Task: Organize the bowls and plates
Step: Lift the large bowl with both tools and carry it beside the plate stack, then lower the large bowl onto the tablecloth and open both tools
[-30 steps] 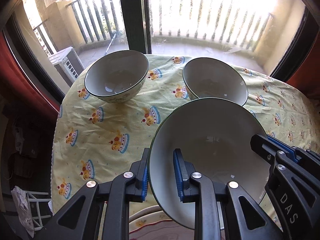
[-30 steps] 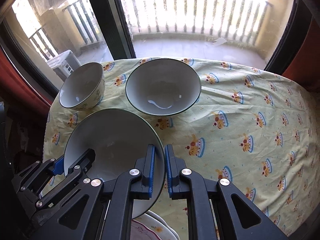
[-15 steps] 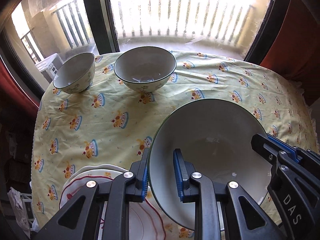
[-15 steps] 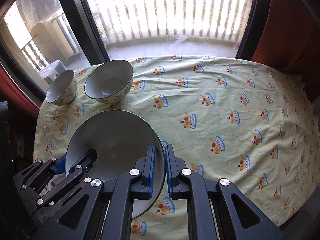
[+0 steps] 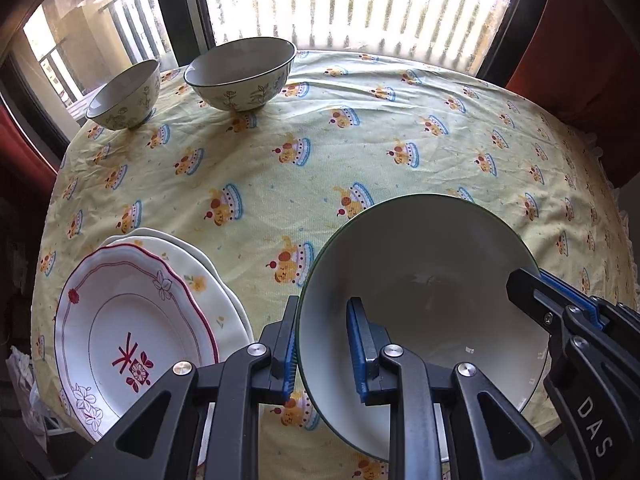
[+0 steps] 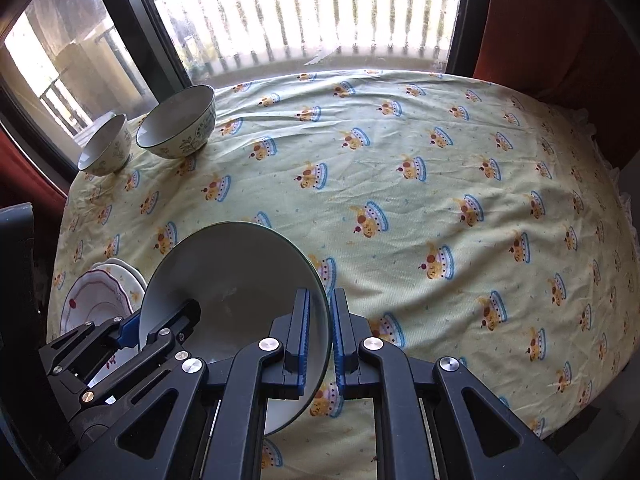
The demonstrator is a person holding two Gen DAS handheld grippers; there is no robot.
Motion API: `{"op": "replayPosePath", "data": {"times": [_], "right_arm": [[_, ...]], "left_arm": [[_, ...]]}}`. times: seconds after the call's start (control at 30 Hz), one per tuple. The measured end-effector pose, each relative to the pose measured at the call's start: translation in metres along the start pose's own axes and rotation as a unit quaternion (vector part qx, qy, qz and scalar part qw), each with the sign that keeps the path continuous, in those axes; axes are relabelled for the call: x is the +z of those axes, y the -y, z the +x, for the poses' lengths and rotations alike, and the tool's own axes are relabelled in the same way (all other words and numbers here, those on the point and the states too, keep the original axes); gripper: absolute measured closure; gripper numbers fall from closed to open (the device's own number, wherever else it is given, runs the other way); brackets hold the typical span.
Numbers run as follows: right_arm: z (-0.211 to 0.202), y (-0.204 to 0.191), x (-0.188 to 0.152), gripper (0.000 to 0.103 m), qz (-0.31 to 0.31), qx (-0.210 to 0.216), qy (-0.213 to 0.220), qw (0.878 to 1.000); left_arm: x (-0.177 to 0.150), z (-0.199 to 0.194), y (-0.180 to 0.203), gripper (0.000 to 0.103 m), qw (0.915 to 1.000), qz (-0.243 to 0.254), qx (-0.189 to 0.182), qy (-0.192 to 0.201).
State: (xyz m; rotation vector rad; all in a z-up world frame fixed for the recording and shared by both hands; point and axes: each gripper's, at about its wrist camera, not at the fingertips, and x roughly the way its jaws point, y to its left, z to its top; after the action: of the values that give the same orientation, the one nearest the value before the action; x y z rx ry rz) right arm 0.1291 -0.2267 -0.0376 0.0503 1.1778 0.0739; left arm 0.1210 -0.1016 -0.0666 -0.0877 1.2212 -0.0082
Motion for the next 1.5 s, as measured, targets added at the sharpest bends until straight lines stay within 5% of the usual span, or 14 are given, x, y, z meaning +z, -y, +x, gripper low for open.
{"op": "replayPosePath", "data": {"times": [0.5, 0.73, 0.77, 0.97, 1.17, 1.5], "right_arm": [[0.018, 0.001, -0.032, 0.090, -0.038, 0.025, -0.033, 0.998], [0.022, 0.005, -0.031, 0.089, -0.034, 0.026, -0.045, 0.998], [0.022, 0.005, -0.031, 0.087, -0.037, 0.026, -0.046, 0.998], [0.014, -0.003, -0.023, 0.061, -0.054, 0.028, -0.033, 0.998], [0.004, -0.015, -0.003, 0.036, -0.038, 0.048, -0.015, 0.998], [-0.004, -0.066, 0.047, 0.031, -0.046, 0.040, 0.022, 0.998]], "left_arm": [[-0.025, 0.010, -0.005, 0.083, 0.9990, -0.032, 0.025, -0.016], [-0.020, -0.008, -0.005, 0.059, 0.9990, -0.038, 0.018, 0.014], [-0.018, -0.013, -0.006, 0.050, 0.9989, -0.037, 0.020, 0.022], [-0.011, -0.022, -0.029, 0.037, 0.9970, -0.066, 0.035, 0.020], [0.006, -0.032, -0.058, 0.030, 0.9956, -0.081, 0.039, 0.027], [0.056, -0.028, -0.108, 0.029, 0.9974, -0.058, 0.021, 0.037]]}}
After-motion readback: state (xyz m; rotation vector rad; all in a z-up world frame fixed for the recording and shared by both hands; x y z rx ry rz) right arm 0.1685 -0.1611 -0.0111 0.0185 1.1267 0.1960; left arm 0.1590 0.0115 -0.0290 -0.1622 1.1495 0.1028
